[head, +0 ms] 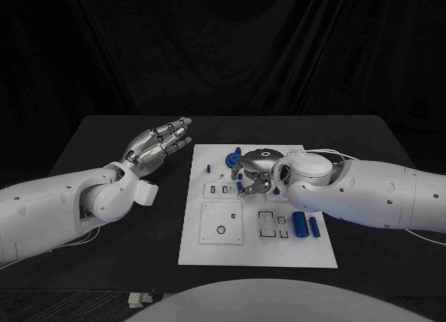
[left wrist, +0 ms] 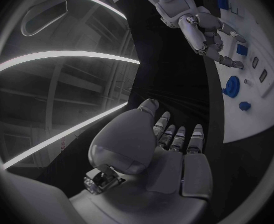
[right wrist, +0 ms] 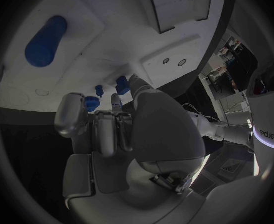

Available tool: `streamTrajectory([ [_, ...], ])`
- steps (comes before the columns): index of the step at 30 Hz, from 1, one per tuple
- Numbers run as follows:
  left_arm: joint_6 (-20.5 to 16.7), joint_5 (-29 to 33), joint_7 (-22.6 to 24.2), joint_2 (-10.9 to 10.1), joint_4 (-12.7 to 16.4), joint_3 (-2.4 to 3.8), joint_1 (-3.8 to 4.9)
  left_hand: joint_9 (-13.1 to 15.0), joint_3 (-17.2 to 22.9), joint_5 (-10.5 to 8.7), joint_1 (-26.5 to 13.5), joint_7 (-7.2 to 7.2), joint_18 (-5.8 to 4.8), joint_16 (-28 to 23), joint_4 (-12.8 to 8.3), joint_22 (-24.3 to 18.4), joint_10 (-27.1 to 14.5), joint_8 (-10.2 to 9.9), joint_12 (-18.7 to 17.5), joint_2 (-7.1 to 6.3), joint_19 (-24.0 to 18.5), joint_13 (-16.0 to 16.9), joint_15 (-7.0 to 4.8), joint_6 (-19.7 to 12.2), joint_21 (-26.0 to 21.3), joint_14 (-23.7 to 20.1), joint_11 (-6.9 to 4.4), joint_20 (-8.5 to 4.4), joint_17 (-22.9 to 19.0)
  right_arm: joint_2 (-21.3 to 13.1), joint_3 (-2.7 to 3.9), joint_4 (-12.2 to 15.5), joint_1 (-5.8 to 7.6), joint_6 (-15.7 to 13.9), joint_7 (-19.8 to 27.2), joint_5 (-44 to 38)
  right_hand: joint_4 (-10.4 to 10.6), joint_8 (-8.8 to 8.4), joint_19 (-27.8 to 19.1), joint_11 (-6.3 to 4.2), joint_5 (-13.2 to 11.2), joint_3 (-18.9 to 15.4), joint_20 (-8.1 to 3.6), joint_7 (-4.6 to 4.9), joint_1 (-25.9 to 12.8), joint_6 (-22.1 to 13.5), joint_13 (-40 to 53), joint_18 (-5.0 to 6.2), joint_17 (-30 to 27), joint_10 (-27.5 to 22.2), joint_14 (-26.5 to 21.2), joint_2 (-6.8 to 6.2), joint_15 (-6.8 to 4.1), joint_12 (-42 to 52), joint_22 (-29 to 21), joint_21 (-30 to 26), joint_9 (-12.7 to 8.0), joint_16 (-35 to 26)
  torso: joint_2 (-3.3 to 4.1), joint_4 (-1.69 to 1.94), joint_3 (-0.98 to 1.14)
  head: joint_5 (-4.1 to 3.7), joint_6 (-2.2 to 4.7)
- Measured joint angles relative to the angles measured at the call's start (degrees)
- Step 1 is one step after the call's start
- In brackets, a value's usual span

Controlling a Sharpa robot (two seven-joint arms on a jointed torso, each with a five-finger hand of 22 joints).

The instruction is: Assemble the parts on the task board

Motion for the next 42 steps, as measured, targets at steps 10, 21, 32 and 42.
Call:
streamTrajectory([
  [10,-0.1,0.0,0.0,-0.5,0.2,0.00,-0.01,0.0,0.0,0.00,0.0,0.00,0.00,0.0,0.0,0.0,0.0,0.0,0.0,0.00,0.0,0.0,0.00,0.0,0.0,0.0,0.00,0.00,0.0,-3.2,-0.02,3.0,0.53,-2.6,1.6,0.0,1.6,-2.14,-0.3,0.00,-2.0,-19.8,-0.25,-0.70,-6.9,-5.0,0.0,0.00,0.0,0.0,0.0,-4.87,0.00,0.0,0.0,-0.8,-3.7,-0.4,0.00,0.00,0.01,0.31,0.00],
  [21,-0.9,-2.3,0.0,-1.1,0.9,0.02,-0.01,0.0,0.4,0.00,-0.1,0.02,0.00,0.0,-0.4,0.1,0.1,0.2,0.0,-0.39,0.2,0.0,0.02,0.0,0.2,0.0,0.09,0.16,0.0,-10.3,-0.01,8.5,5.63,-12.1,7.4,0.4,1.7,-0.59,-0.5,0.00,-1.7,-24.5,-0.46,-0.67,-11.0,-3.1,0.0,0.00,0.0,0.0,0.0,-4.08,0.00,0.0,0.0,-1.1,-4.5,-0.4,-0.06,-0.05,0.03,0.30,0.00],
  [32,-7.5,-15.6,-2.9,-1.9,2.8,0.06,7.77,2.6,-3.4,-18.13,-1.4,3.59,-0.02,29.9,7.5,10.1,41.7,6.5,15.9,-5.14,35.7,13.2,3.95,21.3,22.0,39.0,6.94,2.00,11.0,-18.8,0.03,10.7,9.75,-19.5,12.0,7.9,1.1,10.30,4.3,0.00,9.2,-20.7,-0.46,-0.40,-12.7,13.7,0.0,-0.95,0.0,0.0,0.0,13.40,0.00,0.0,0.0,11.1,-0.3,2.4,-0.10,0.00,0.05,-0.38,0.00],
  [42,-2.8,-33.0,-20.9,3.9,0.4,0.14,17.19,4.6,-12.5,-28.19,-9.7,0.04,-1.02,86.7,8.1,37.2,78.3,11.9,75.6,-2.95,59.3,67.4,-5.85,31.2,55.8,81.1,-1.00,-7.33,70.9,-19.7,0.02,8.4,9.76,-18.9,14.3,24.6,1.2,16.12,4.4,0.42,1.4,-27.4,-0.22,-0.51,-20.9,15.1,0.0,-0.94,0.0,0.0,0.0,20.19,0.42,0.0,0.0,11.9,4.1,2.4,-0.16,-0.21,0.20,-0.93,0.00],
])
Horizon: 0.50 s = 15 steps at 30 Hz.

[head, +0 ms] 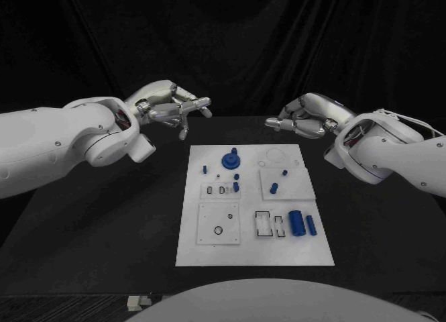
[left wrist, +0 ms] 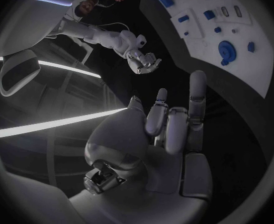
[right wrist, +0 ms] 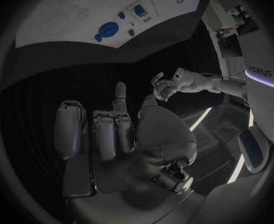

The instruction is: Assemble the parts on the task board

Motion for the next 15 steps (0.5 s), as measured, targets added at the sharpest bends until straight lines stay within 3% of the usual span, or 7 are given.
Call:
streamTrajectory([
  [1,1.9,-1.3,-2.8,0.8,-0.3,-0.01,0.56,0.4,-0.9,0.00,-0.6,-0.06,-1.43,1.8,-0.1,9.3,0.5,0.8,0.0,0.61,3.2,0.2,-0.07,1.0,7.2,1.4,0.30,-0.23,2.3,0.0,0.00,-0.2,-0.11,0.4,0.1,1.9,0.0,0.28,-0.1,0.00,-0.7,-0.5,0.13,0.00,-1.0,0.0,0.0,0.01,0.0,0.0,0.0,0.76,0.00,0.0,0.0,0.0,0.2,0.0,0.01,-0.05,0.04,-0.03,0.00],
  [2,3.5,-2.2,-5.0,1.5,-0.5,-0.02,0.94,0.7,-1.5,0.00,-1.0,-0.38,-2.17,2.5,0.0,14.3,0.9,1.3,0.0,1.03,4.6,1.7,-0.12,1.5,11.2,1.9,0.66,-0.40,3.2,0.0,0.00,-0.3,-0.20,0.7,0.2,3.1,0.0,0.50,-0.2,0.00,-1.2,-1.0,0.19,-0.02,-1.8,0.3,0.0,0.01,0.0,0.0,0.0,1.27,0.00,0.0,0.0,0.0,0.4,0.0,0.02,-0.07,0.10,-0.10,0.00],
  [3,4.5,-2.7,-6.4,1.9,-0.6,-0.03,1.17,0.9,-2.2,0.01,-1.6,-0.47,-2.18,2.7,0.0,17.9,1.1,1.6,0.0,1.37,6.0,2.1,-0.29,1.9,13.9,2.1,0.52,-0.43,3.5,-0.1,0.00,-0.5,-0.27,1.0,0.2,4.0,0.0,0.66,-0.2,0.00,-1.4,-1.2,0.18,-0.12,-2.1,0.5,0.0,0.00,0.0,0.0,0.0,1.58,0.00,0.0,0.0,0.0,0.6,0.0,0.02,-0.08,0.14,-0.16,0.00],
  [5,9.0,-4.4,-12.3,3.8,-1.0,-0.03,1.86,2.2,-4.4,0.41,-4.0,-0.97,-3.52,2.9,0.0,28.1,1.6,2.9,0.0,2.04,10.7,4.2,-0.49,3.8,20.9,2.3,0.20,-0.64,3.9,-0.2,0.00,-0.8,-0.49,1.7,0.3,6.3,-0.3,1.52,-0.2,0.00,-1.5,-1.7,0.19,-0.43,-2.6,1.9,0.0,0.01,0.0,0.0,0.0,2.03,0.00,0.0,0.0,0.0,1.0,0.0,0.04,-0.14,0.29,-0.30,0.00],
  [10,16.6,-6.2,-22.7,7.0,-1.8,-0.04,2.34,4.3,-6.8,1.05,-7.8,-1.88,-3.56,2.9,0.0,34.6,2.0,3.8,0.1,2.71,14.1,5.5,-1.03,5.5,24.9,2.3,-1.06,-1.08,3.9,-0.7,-0.01,-1.1,-1.17,3.5,0.3,11.1,-0.5,1.90,-0.2,0.00,2.0,-1.9,0.19,-0.95,0.5,2.6,0.0,0.01,0.0,0.0,0.0,2.70,0.00,0.0,0.0,0.2,1.5,0.0,0.06,-0.46,0.62,-0.36,0.00],
  [12,20.4,-6.8,-27.6,8.7,-2.4,-0.06,2.45,4.9,-7.1,1.05,-8.5,-1.93,-4.41,2.9,0.0,36.0,2.2,3.8,0.1,3.30,15.1,6.2,-1.13,5.9,25.6,2.2,-1.45,-1.10,3.9,-0.9,-0.01,-1.1,-1.40,4.3,0.3,12.5,-0.5,2.00,-0.2,0.00,2.2,-1.9,0.19,-1.14,0.8,2.8,0.0,0.01,0.0,0.0,0.0,2.63,0.00,0.0,0.0,0.4,1.5,0.0,0.14,-0.66,0.95,-0.37,0.00],
  [15,24.9,-7.4,-33.3,10.9,-3.4,-0.06,2.55,6.0,-7.2,2.03,-8.5,-2.49,-4.40,2.9,-0.1,37.0,2.1,4.2,0.2,3.34,16.7,6.2,-1.62,7.3,26.6,2.3,-1.97,-1.44,3.9,-1.3,-0.03,-0.9,-1.65,5.2,0.1,14.0,-0.4,2.00,-0.2,-0.21,2.9,-2.1,0.18,-1.13,1.4,3.2,0.0,0.01,0.0,-0.2,0.0,2.46,0.00,0.0,0.0,0.4,1.6,0.0,0.32,-0.91,1.40,-0.37,0.00],
])
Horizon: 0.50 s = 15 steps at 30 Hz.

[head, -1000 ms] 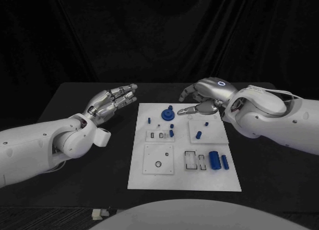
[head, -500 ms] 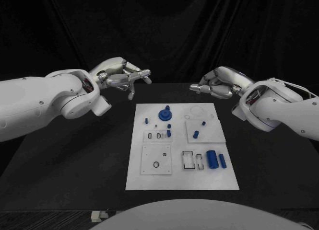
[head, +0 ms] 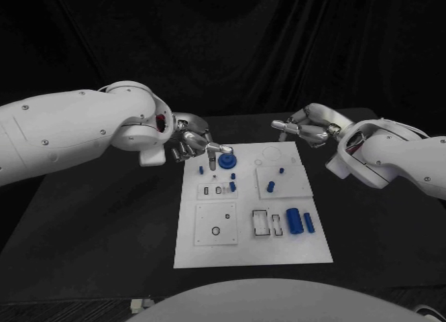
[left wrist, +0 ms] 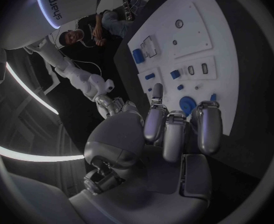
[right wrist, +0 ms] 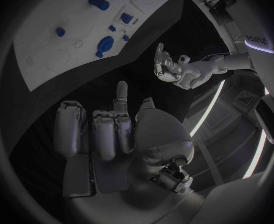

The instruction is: Assemble the parts on the task board

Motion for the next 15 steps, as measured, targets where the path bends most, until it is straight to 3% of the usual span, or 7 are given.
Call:
streamTrajectory([
  [4,4.6,-0.5,-5.3,2.8,-1.5,0.00,0.04,2.1,0.0,0.15,0.0,-1.05,0.00,0.0,0.0,0.0,-0.3,0.9,0.2,0.00,1.2,0.0,-1.00,2.5,0.5,0.1,-0.47,-0.96,0.0,-0.2,-0.01,0.4,-0.15,0.9,-0.3,1.2,0.1,0.00,0.0,-0.23,0.7,-0.1,0.00,0.00,0.6,0.0,0.0,0.01,0.0,0.2,-0.1,0.09,-0.12,0.0,0.0,0.0,0.1,0.0,0.19,-0.32,0.38,-0.05,0.00],
  [6,6.5,-0.7,-7.3,4.1,-2.3,0.00,0.05,2.9,0.1,0.15,0.0,-1.35,-0.88,0.0,-0.1,0.0,-0.5,1.2,0.2,0.00,1.5,0.0,-1.18,3.4,0.7,0.2,-0.74,-1.27,0.0,-0.2,-0.01,0.5,-0.16,1.2,-0.6,1.6,0.1,0.00,0.0,-0.23,1.3,-0.4,-0.02,0.00,1.2,0.0,0.0,0.00,0.0,0.2,-0.2,0.06,-0.17,0.0,0.0,0.0,0.1,0.0,0.25,-0.46,0.53,-0.07,0.00],
  [8,7.8,-0.8,-8.6,5.2,-3.2,0.00,0.06,3.3,0.2,0.15,0.0,-1.44,-0.87,0.0,-0.2,0.0,-0.6,1.2,0.2,0.00,1.5,0.0,-1.35,3.5,0.7,0.2,-0.78,-1.27,0.0,-0.1,-0.01,0.6,-0.18,1.5,-0.8,1.9,0.1,0.00,0.2,-0.22,1.8,-0.4,-0.21,0.00,1.8,0.0,0.0,0.01,0.0,0.2,-0.2,0.00,-0.17,0.0,0.0,0.0,0.2,0.0,0.30,-0.65,0.71,0.13,0.00],
  [15,11.0,-1.1,-11.5,8.6,-6.5,0.01,0.07,3.8,0.9,-0.09,0.0,-1.14,-0.87,0.0,-0.6,0.0,-0.4,0.5,0.3,0.00,1.7,0.0,-1.46,3.1,0.7,0.0,-0.99,-1.47,0.0,0.5,0.01,0.5,-0.32,1.9,-1.5,2.6,-0.1,0.00,0.2,-0.22,2.8,-0.6,-0.21,0.00,2.6,0.0,0.0,0.01,0.0,0.2,-0.2,0.02,-0.17,0.0,0.0,0.0,0.3,0.0,0.41,-1.16,0.99,0.69,0.00],
])
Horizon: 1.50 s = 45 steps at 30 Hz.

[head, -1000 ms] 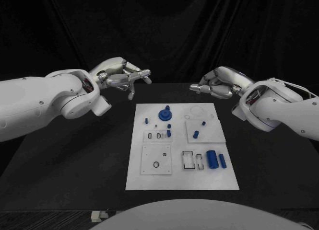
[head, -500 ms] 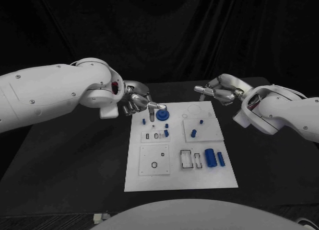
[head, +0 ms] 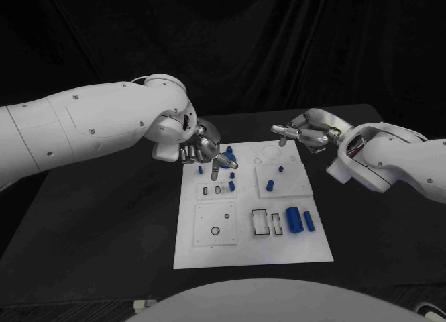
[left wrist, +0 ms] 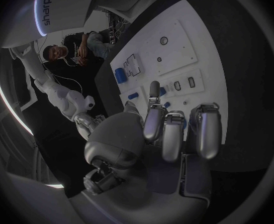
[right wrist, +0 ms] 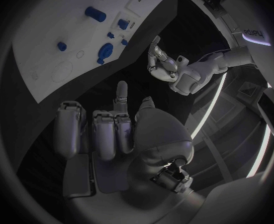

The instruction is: Assemble the parts on the task board

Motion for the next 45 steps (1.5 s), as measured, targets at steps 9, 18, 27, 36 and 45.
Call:
streamTrajectory([
  [9,1.3,-0.2,-1.7,2.4,-2.7,-0.01,0.00,0.5,1.4,0.00,0.8,0.32,0.01,0.0,-1.0,0.0,0.0,-2.0,0.1,0.76,0.0,0.0,0.00,-1.5,-0.2,0.0,0.00,0.00,0.0,0.3,-0.01,-0.1,-0.33,0.0,-0.2,0.3,0.0,0.00,0.0,0.01,2.5,-0.3,0.00,-0.22,2.1,-0.2,0.2,0.01,0.0,0.0,0.0,-0.35,0.01,0.1,0.0,0.0,0.3,0.0,0.08,-0.33,0.12,0.58,0.00],
  [18,1.3,-0.7,-2.5,5.1,-5.4,0.00,-0.53,0.2,3.3,-2.14,1.3,1.03,0.01,0.0,-1.6,0.0,0.1,-4.4,0.1,0.88,0.5,0.0,0.01,-2.4,-0.2,0.0,0.13,0.52,0.0,0.3,-0.01,0.5,-0.43,-0.3,-0.1,0.3,0.2,0.00,0.0,0.02,3.2,-0.5,0.00,-0.01,2.7,-0.4,0.1,0.01,0.0,0.0,0.0,-0.23,0.02,0.2,0.0,0.9,0.5,0.0,-0.47,-0.14,0.11,0.21,0.00],
  [27,1.2,-2.7,-2.8,7.3,-9.1,-0.01,-2.14,0.0,4.3,-1.81,1.6,1.03,0.02,0.0,-2.2,0.0,0.2,-5.3,0.1,0.53,0.5,0.0,0.01,-2.4,-0.2,0.0,0.16,0.52,0.0,0.5,0.00,0.6,-0.43,-0.8,-0.1,0.2,0.2,0.00,0.0,0.04,4.2,-0.5,0.00,-0.20,4.0,-0.6,0.1,0.01,0.0,0.0,0.2,-0.23,-0.16,0.4,0.0,0.9,0.6,0.0,-0.47,-0.27,0.05,0.39,0.00],
  [36,1.2,-3.8,-3.2,9.5,-11.5,-0.01,-3.33,-0.2,5.5,-0.98,2.2,1.03,0.02,0.0,-3.5,0.0,0.2,-6.2,0.1,-0.03,0.5,0.0,0.02,-2.4,-0.2,0.0,0.15,0.52,0.0,0.4,-0.01,0.7,-0.43,-1.2,-0.1,0.1,0.2,0.00,0.0,0.14,4.6,-0.5,0.00,-0.20,4.7,-0.6,0.1,0.01,0.0,-0.1,0.3,-0.37,-0.13,0.6,0.0,0.9,0.7,0.0,-0.41,-0.30,0.02,0.26,0.00],
  [45,1.1,-4.2,-3.4,10.8,-13.6,-0.01,-5.02,-0.2,6.0,-0.75,2.4,1.03,0.02,0.0,-3.6,0.0,0.2,-6.6,0.1,0.24,0.5,0.0,0.02,-2.4,-0.2,0.0,0.15,0.52,0.0,0.6,-0.01,0.7,-0.44,-1.6,0.0,0.0,0.2,0.00,0.0,0.12,4.8,-0.5,0.00,-0.20,4.8,-0.6,0.1,0.01,0.0,-0.1,0.1,-0.30,-0.30,0.4,0.0,0.9,0.7,0.0,-0.52,-0.24,-0.04,0.14,0.00],
])
